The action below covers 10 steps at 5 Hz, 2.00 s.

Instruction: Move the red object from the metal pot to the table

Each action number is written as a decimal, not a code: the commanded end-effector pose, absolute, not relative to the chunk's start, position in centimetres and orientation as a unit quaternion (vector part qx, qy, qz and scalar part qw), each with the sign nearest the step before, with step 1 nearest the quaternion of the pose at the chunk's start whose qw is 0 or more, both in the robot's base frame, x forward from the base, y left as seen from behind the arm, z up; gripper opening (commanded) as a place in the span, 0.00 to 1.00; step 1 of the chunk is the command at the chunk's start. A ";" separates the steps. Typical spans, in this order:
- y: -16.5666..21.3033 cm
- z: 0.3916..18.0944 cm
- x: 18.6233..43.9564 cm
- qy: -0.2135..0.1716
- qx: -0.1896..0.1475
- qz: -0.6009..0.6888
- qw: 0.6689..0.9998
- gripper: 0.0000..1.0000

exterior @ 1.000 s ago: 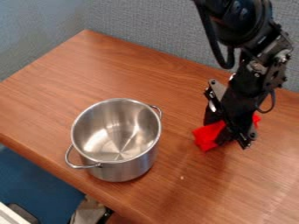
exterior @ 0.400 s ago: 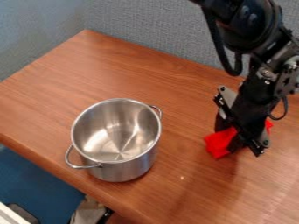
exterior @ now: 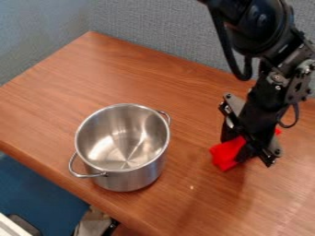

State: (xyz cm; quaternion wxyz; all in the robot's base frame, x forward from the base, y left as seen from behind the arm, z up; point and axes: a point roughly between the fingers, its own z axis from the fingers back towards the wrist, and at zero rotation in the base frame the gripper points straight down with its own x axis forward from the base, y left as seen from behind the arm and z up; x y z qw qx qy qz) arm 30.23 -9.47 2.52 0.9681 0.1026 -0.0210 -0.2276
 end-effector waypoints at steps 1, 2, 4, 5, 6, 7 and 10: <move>-8.9 3.5 30.4 -0.028 0.107 -0.201 0.973 0.00; -9.2 3.4 30.2 -0.047 0.100 -0.237 0.965 0.00; -10.0 4.1 30.1 -0.078 0.095 -0.216 0.969 0.00; -10.3 4.9 30.2 -0.090 0.094 -0.161 0.978 0.00; -10.6 7.0 30.1 -0.100 0.085 -0.135 0.982 0.00; -10.3 10.1 29.8 -0.116 0.078 -0.104 0.985 0.00; -10.5 6.4 30.9 -0.110 0.067 -0.127 0.983 0.00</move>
